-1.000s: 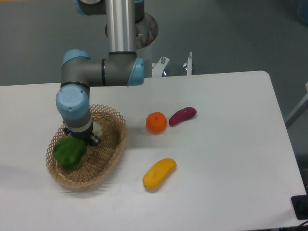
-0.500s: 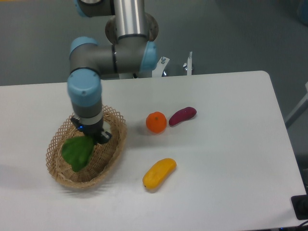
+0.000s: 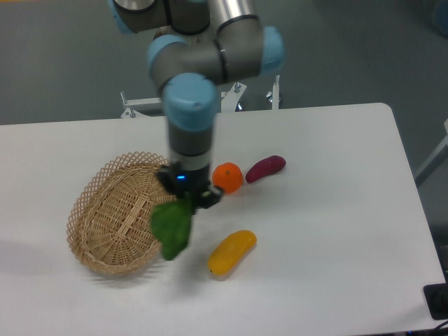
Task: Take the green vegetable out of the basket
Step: 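Lift the bok choy out of the basket and carry it away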
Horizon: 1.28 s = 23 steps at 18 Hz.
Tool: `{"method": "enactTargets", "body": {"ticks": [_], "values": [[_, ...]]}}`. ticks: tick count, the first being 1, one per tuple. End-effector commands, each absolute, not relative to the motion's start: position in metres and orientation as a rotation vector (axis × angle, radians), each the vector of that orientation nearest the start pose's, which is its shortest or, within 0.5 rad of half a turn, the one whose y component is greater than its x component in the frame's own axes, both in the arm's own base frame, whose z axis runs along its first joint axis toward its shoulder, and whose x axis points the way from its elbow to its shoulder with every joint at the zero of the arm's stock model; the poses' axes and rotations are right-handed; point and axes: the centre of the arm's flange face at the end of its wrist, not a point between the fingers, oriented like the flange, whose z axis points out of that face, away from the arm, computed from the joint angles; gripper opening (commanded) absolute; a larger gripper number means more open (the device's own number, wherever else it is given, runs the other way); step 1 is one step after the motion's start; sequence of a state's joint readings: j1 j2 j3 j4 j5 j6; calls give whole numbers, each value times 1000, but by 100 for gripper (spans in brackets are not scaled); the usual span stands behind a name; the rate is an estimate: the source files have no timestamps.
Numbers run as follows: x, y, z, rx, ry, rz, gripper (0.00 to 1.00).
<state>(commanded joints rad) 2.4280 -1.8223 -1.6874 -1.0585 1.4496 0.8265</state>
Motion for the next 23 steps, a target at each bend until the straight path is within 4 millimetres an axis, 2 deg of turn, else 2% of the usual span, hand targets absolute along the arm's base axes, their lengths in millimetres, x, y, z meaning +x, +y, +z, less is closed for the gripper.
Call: {"method": "enactTargets", "body": {"ticks": [3,5,10,12,14,17,19,23], "values": [[-393,465,353,-2953,-23,79,9],[-424,438,352,-2964,-6,100,9],[-502,373,349,-2981,199,161,11],[-526,363,345,-2983,241,176,11],[-557,353,344,-2991,203,197,11],[-579,347,333,-3012,266,192,13],[-592,331,330,-3048,291,185,13],[-605,326,330,-3056,307,163,13]]}}
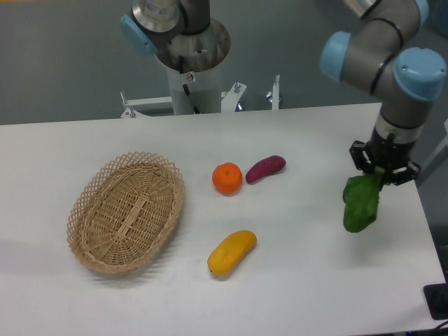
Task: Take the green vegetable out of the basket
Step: 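Lift the bok choy out of the basket and carry it away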
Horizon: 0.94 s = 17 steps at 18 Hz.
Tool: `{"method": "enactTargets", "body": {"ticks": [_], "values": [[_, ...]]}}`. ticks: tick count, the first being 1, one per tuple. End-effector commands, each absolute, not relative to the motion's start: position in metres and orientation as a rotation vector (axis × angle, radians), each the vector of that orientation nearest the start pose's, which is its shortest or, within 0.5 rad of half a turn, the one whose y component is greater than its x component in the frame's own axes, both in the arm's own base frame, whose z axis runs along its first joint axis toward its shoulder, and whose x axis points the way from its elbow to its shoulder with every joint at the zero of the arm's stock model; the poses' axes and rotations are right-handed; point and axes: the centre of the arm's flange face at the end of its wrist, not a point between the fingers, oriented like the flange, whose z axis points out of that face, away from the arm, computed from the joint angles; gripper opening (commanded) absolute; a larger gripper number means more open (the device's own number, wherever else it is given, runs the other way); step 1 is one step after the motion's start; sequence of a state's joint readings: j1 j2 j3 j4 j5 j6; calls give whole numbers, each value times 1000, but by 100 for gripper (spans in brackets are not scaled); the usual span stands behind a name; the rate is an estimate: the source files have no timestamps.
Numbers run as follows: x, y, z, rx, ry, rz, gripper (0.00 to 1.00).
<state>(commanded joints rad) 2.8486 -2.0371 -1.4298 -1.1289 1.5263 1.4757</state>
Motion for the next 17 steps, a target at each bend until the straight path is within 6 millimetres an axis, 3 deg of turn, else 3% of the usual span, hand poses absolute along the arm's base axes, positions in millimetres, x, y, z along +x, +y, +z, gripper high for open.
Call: {"method": "enactTargets", "body": {"ticks": [17], "values": [[-616,331,331,-3090,303,81,15]]}}
